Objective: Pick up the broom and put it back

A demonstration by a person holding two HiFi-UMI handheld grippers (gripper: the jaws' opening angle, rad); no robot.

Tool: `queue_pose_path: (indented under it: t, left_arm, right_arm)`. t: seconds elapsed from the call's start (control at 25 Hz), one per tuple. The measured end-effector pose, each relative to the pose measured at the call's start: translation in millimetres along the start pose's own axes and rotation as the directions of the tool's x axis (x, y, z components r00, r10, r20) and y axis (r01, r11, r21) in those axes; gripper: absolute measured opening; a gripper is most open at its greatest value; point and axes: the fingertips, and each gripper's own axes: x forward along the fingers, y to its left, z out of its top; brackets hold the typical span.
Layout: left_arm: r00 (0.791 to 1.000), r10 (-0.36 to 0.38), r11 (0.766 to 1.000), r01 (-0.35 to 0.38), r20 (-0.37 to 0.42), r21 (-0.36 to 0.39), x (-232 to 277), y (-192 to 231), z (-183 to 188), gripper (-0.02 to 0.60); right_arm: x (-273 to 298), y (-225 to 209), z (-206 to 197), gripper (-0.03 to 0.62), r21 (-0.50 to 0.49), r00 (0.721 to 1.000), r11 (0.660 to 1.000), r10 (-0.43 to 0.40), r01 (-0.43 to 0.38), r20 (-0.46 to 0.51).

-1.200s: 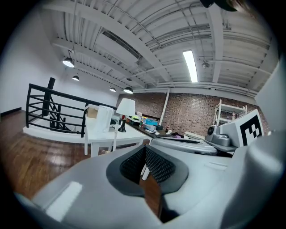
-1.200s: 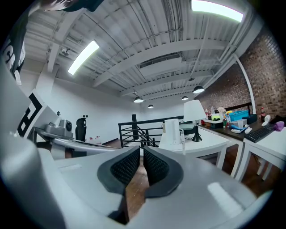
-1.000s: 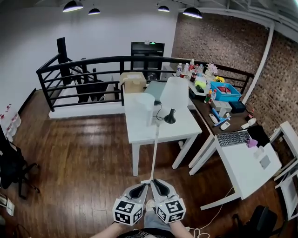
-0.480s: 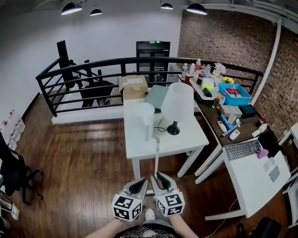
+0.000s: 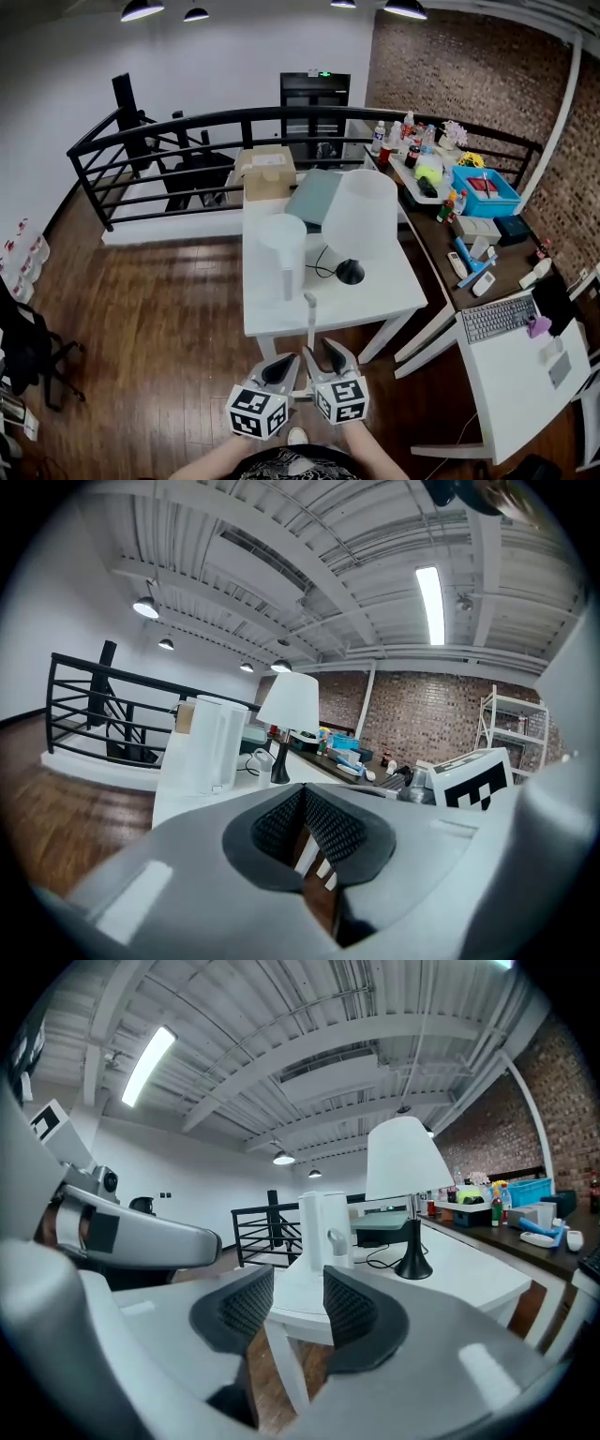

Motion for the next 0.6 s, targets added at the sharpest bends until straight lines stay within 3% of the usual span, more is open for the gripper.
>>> queue_pose_path:
  t: [0.6]
  left_arm:
    - [0.998, 0.053, 0.999, -0.053, -0.030, 0.009, 30.7, 38.3, -0.8, 0.005]
  right_arm:
    - [83.1, -51.4, -25.2, 0.209, 0.021, 0.998, 1.000, -0.011, 0.012, -0.058]
